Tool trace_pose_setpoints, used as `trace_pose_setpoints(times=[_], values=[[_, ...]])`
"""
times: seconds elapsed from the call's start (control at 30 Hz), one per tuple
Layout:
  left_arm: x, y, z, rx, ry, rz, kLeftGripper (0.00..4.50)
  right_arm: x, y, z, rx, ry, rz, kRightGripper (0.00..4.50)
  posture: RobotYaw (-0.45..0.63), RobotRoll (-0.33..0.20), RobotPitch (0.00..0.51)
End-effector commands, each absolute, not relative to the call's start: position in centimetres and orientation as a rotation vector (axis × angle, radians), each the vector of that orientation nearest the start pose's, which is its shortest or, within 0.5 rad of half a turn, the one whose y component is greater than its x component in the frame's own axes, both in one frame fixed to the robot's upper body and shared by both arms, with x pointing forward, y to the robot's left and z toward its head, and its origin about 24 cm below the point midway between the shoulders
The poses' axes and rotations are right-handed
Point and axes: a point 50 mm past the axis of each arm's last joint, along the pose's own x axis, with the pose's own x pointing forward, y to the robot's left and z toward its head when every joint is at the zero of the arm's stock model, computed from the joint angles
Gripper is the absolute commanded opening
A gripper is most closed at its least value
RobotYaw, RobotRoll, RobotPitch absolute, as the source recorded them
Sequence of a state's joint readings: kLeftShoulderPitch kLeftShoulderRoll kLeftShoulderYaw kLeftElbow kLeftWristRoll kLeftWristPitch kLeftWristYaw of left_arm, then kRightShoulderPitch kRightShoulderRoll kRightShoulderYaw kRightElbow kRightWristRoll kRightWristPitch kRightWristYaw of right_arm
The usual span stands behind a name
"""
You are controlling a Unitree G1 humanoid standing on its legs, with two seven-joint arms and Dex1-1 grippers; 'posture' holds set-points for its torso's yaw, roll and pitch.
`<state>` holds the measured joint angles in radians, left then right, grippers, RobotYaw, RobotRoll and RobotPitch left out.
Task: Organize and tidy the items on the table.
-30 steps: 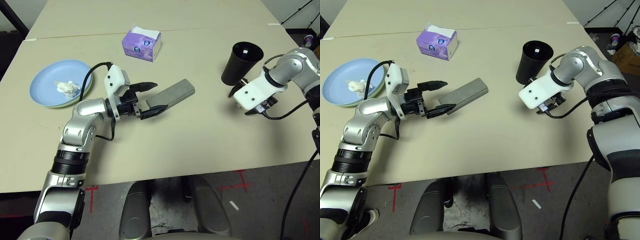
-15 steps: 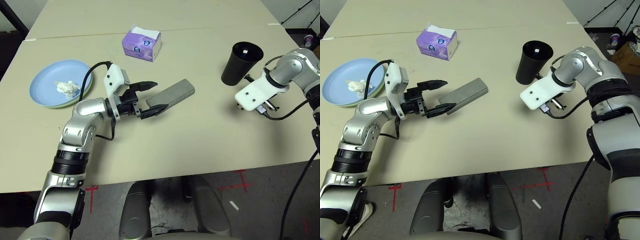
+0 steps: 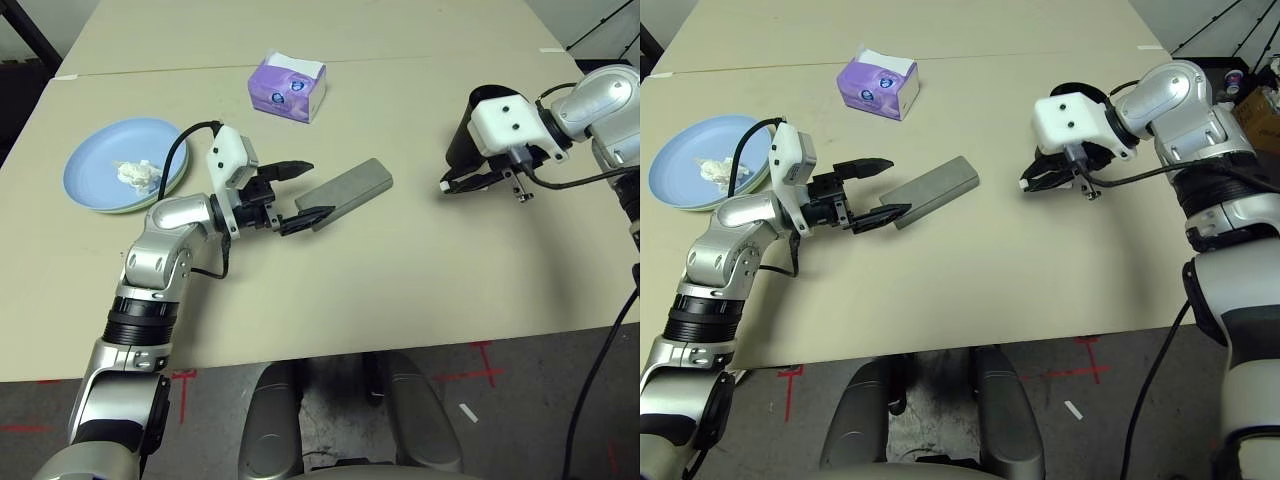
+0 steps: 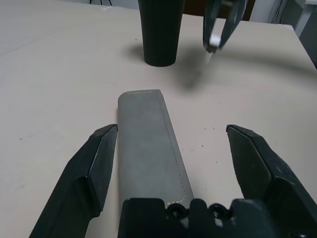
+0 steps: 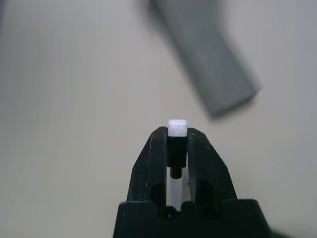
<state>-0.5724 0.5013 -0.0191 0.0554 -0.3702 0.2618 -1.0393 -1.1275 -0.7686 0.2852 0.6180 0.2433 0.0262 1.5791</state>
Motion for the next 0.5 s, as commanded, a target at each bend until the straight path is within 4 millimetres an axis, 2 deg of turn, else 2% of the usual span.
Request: trace_pose_setpoints(times=[0.03,0.2,0.5], values=[[31.0,15.8,18.1,0.241,-0.156,-1.132,4.50,34.1,-19.3,28.2,-0.483,-0.159,1.340,0.42,-0.07,0.000,0.220],[30.9,16.0,17.8,0.243,-0.145,-1.128,4.50,33.3,-19.4,28.4,-0.282,-0.351,1.208,0.42,-0.07,0.000,0.214],[30.8,16.1,17.8,0.221,-0.169,-1.079,4.50,31.7,-20.1,26.8,-0.011,-0.596,0.855,0.42,-0.09,0.000,0.200]])
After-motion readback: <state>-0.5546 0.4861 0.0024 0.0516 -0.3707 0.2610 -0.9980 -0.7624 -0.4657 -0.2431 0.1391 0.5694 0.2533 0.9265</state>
